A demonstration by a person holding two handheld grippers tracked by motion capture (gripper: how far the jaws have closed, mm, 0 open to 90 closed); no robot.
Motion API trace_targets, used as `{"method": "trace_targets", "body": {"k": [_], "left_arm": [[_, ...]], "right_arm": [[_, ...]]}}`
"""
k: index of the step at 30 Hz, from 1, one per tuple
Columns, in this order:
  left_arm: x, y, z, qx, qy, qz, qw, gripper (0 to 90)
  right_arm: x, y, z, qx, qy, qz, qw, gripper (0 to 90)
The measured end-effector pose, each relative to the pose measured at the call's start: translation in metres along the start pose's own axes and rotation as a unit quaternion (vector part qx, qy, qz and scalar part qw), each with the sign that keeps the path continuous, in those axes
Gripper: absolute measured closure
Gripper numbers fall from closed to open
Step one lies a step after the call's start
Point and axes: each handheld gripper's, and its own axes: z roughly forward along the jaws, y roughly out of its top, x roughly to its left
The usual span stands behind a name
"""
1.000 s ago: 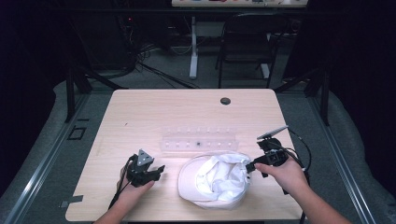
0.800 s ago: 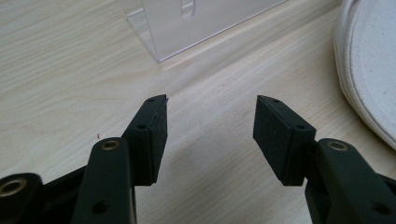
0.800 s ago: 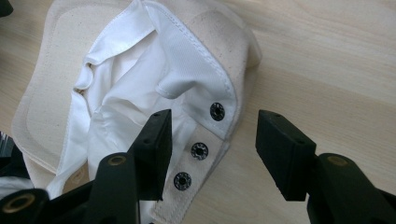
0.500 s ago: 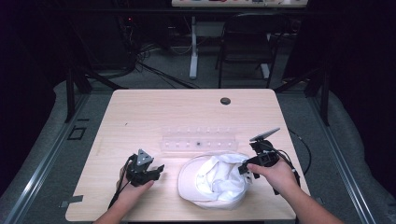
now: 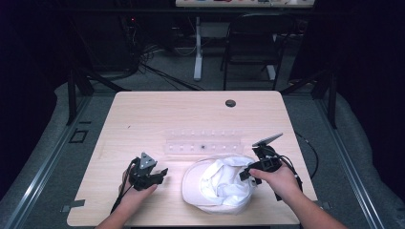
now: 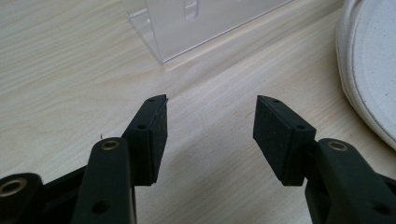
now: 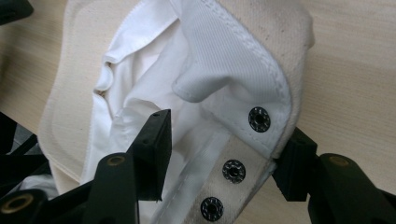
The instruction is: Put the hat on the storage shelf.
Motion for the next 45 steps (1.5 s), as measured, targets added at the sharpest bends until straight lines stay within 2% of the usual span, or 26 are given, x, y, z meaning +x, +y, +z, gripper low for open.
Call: {"method": "trace_targets", "body": {"k": [1, 4, 5, 7, 8, 10, 11, 14, 17, 19, 22, 23, 28, 30, 31, 35, 37, 41, 43, 45], "left_arm": [[0.0, 0.0, 0.0, 0.001, 0.0, 0.001, 1.0, 45.3], [0.0, 0.0, 0.0, 0.0, 0.0, 0.002, 1.0, 45.3], [0.0, 0.0, 0.0, 0.0, 0.0, 0.002, 1.0, 45.3], [0.0, 0.0, 0.0, 0.001, 0.0, 0.002, 1.0, 45.3], [0.0, 0.0, 0.0, 0.001, 0.0, 0.002, 1.0, 45.3], [0.0, 0.0, 0.0, 0.001, 0.0, 0.001, 1.0, 45.3], [0.0, 0.0, 0.0, 0.001, 0.0, 0.001, 1.0, 45.3], [0.0, 0.0, 0.0, 0.0, -0.001, 0.002, 1.0, 45.3], [0.0, 0.0, 0.0, 0.001, -0.001, 0.003, 1.0, 45.3], [0.0, 0.0, 0.0, 0.002, -0.001, 0.001, 1.0, 45.2], [0.0, 0.0, 0.0, 0.001, 0.0, 0.001, 1.0, 45.2], [0.0, 0.0, 0.0, 0.001, 0.0, 0.001, 1.0, 45.3], [0.0, 0.0, 0.0, 0.001, 0.0, 0.001, 1.0, 45.3], [0.0, 0.0, 0.0, 0.001, 0.001, 0.001, 1.0, 45.3], [0.0, 0.0, 0.0, 0.001, 0.001, 0.001, 1.0, 45.3], [0.0, 0.0, 0.0, 0.001, 0.001, 0.001, 1.0, 45.3], [0.0, 0.0, 0.0, 0.001, 0.001, 0.0, 1.0, 45.3], [0.0, 0.0, 0.0, 0.001, 0.002, 0.001, 1.0, 45.3], [0.0, 0.0, 0.0, 0.001, 0.002, 0.001, 1.0, 45.3], [0.0, 0.0, 0.0, 0.001, 0.002, 0.001, 1.0, 45.3]], "right_arm": [[-0.001, 0.001, -0.003, 0.007, 0.004, -0.007, 0.9999, 45.7], [0.001, 0.001, -0.007, -0.007, 0.009, 0.004, 0.9999, 45.8], [0.0, 0.003, -0.01, 0.003, 0.013, -0.005, 0.9999, 46.1], [0.001, 0.003, -0.013, 0.001, 0.019, -0.003, 0.9998, 47.2], [0.002, 0.003, -0.014, -0.01, 0.024, 0.003, 0.9997, 49.4], [0.003, 0.005, -0.02, 0.007, 0.029, -0.009, 0.9995, 51.9], [0.004, 0.004, -0.02, -0.006, 0.032, 0.001, 0.9995, 54.6], [0.006, 0.005, -0.023, -0.007, 0.03, -0.003, 0.9995, 59.9], [0.007, 0.005, -0.024, -0.01, 0.027, -0.008, 0.9996, 66.3], [0.007, 0.007, -0.026, 0.002, 0.02, -0.02, 0.9996, 70.4], [0.008, 0.006, -0.025, -0.011, 0.011, -0.013, 0.9998, 75.1], [0.009, 0.006, -0.025, -0.017, 0.008, -0.008, 0.9998, 75.5], [0.009, 0.007, -0.027, -0.006, -0.001, -0.024, 0.9997, 79.0], [0.009, 0.007, -0.028, -0.011, -0.003, -0.023, 0.9997, 80.3], [0.011, 0.006, -0.028, -0.021, -0.005, -0.013, 0.9997, 80.6], [0.012, 0.007, -0.031, -0.018, -0.016, -0.014, 0.9996, 81.0], [0.011, 0.008, -0.034, -0.007, -0.022, -0.023, 0.9995, 80.9], [0.014, 0.008, -0.035, -0.021, -0.034, -0.017, 0.9991, 81.1], [0.014, 0.009, -0.038, -0.01, -0.033, -0.025, 0.9991, 81.8], [0.015, 0.008, -0.039, -0.018, -0.033, -0.018, 0.9991, 82.1]]}}
